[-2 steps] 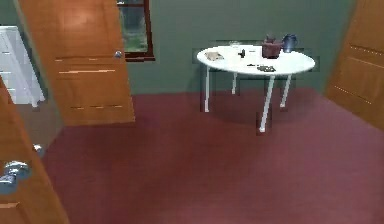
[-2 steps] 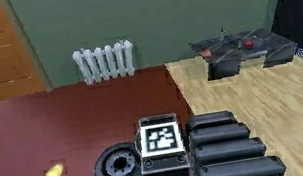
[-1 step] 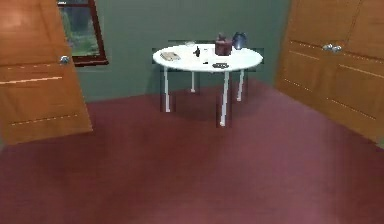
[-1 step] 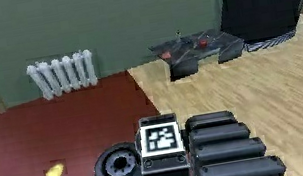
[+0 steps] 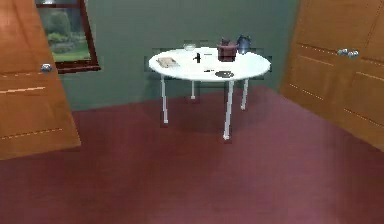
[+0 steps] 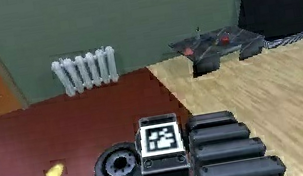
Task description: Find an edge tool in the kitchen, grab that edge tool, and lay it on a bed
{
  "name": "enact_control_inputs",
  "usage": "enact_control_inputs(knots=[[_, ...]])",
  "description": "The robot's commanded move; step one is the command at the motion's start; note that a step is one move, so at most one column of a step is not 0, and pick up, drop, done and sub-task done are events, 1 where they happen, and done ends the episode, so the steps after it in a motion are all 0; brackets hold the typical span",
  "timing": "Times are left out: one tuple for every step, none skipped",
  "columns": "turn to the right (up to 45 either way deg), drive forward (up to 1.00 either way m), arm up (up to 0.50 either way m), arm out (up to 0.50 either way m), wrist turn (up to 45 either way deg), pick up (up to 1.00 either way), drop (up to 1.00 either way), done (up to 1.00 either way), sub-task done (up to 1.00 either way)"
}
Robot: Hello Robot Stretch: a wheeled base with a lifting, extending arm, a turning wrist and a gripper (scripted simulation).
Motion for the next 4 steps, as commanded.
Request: enact_control_inputs(knots=[[-36.0,0.00,0.00,0.00,0.0,0.00,0.00,0.00,0.00],[0.0,1.00,0.00,0.00,0.0,0.00,0.00,0.00,0.00],[-3.0,0.00,0.00,0.00,0.0,0.00,0.00,0.00,0.00],[0.0,0.05,0.00,0.00,0.0,0.00,0.00,0.00,0.00]])
